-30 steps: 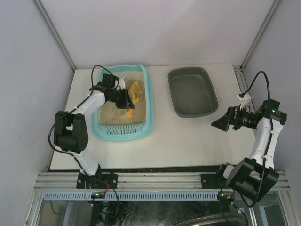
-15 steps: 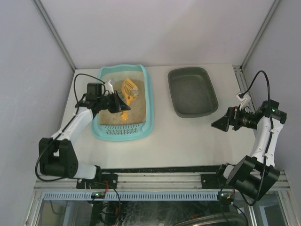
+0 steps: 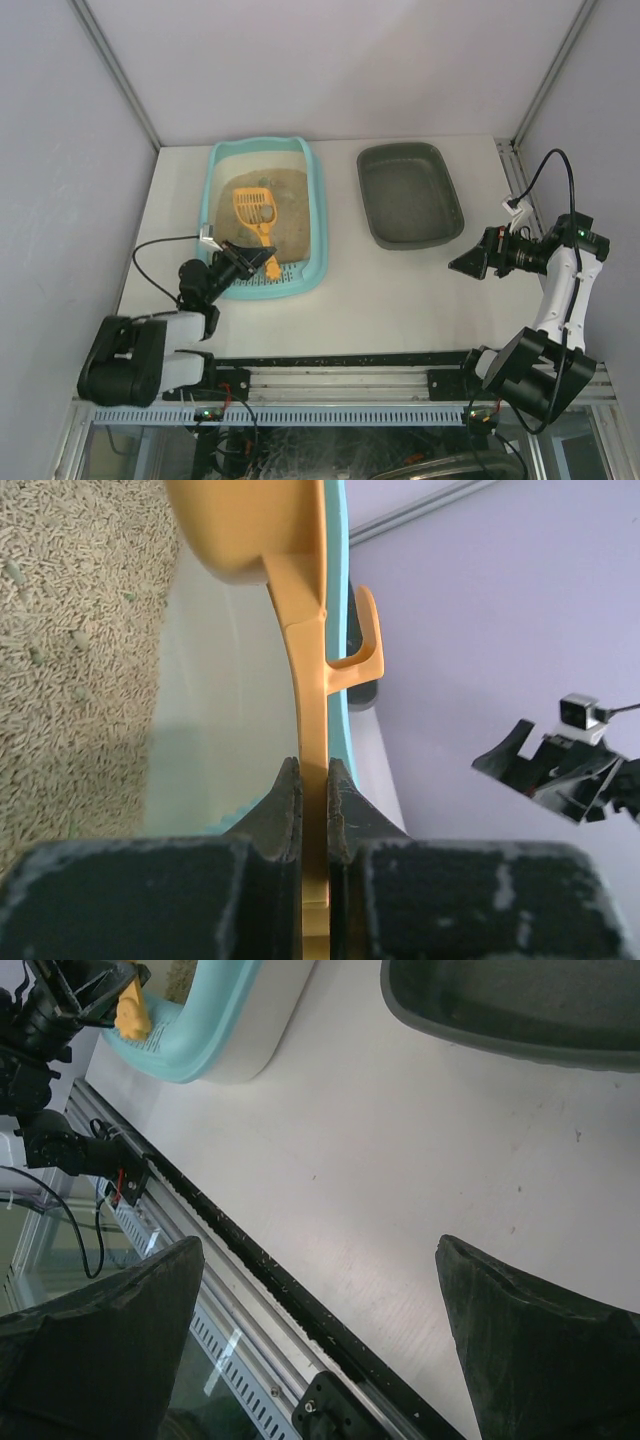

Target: Clean the litter box

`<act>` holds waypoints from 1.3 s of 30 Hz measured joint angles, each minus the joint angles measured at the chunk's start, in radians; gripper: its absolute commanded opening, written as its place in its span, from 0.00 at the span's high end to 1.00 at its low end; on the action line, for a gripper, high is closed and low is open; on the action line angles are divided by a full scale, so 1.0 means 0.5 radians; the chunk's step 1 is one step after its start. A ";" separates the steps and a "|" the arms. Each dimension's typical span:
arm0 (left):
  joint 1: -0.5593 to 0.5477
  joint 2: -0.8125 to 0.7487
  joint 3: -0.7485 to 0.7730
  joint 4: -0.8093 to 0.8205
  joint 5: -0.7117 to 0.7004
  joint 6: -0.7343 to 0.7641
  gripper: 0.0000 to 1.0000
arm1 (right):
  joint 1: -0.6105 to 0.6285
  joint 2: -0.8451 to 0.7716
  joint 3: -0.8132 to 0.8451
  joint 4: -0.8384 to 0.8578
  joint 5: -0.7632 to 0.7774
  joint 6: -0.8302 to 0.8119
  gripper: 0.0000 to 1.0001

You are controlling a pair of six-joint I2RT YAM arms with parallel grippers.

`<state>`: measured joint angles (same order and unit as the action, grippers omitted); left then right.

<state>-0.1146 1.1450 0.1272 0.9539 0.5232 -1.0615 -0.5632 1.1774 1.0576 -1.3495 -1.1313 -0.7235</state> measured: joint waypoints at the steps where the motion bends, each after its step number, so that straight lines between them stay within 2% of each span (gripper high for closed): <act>1: 0.000 0.127 -0.002 0.175 0.006 -0.068 1.00 | 0.000 0.002 0.000 -0.003 -0.001 -0.002 0.00; 5: -0.024 0.397 0.042 0.523 0.047 -0.233 1.00 | 0.000 0.012 0.000 -0.014 0.000 -0.011 0.00; 10: -0.047 0.412 0.224 0.748 0.135 -0.347 1.00 | 0.000 0.013 0.000 -0.016 0.000 -0.023 0.00; 14: 0.029 0.449 0.325 0.857 0.140 -0.450 1.00 | -0.003 0.012 0.000 -0.017 0.000 -0.029 0.00; 19: 0.146 0.462 0.211 0.880 -0.010 -0.550 1.00 | -0.031 0.012 0.000 -0.030 -0.001 -0.041 0.00; 23: 0.157 0.505 0.196 0.861 -0.024 -0.637 1.00 | -0.037 0.012 0.000 -0.034 -0.001 -0.048 0.00; 27: 0.153 0.520 0.249 0.849 0.024 -0.716 1.00 | -0.037 0.012 0.000 -0.043 -0.001 -0.051 0.00; 31: 0.251 0.451 0.263 0.821 0.027 -0.774 1.00 | -0.035 0.013 0.000 -0.048 -0.001 -0.051 0.00; 39: 0.211 0.527 0.353 0.858 0.144 -0.860 1.00 | -0.034 0.013 0.000 -0.048 0.000 -0.050 0.00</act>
<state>-0.0093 1.4086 0.3038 1.3827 0.5953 -1.4914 -0.5800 1.1839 1.0576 -1.3735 -1.1313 -0.7486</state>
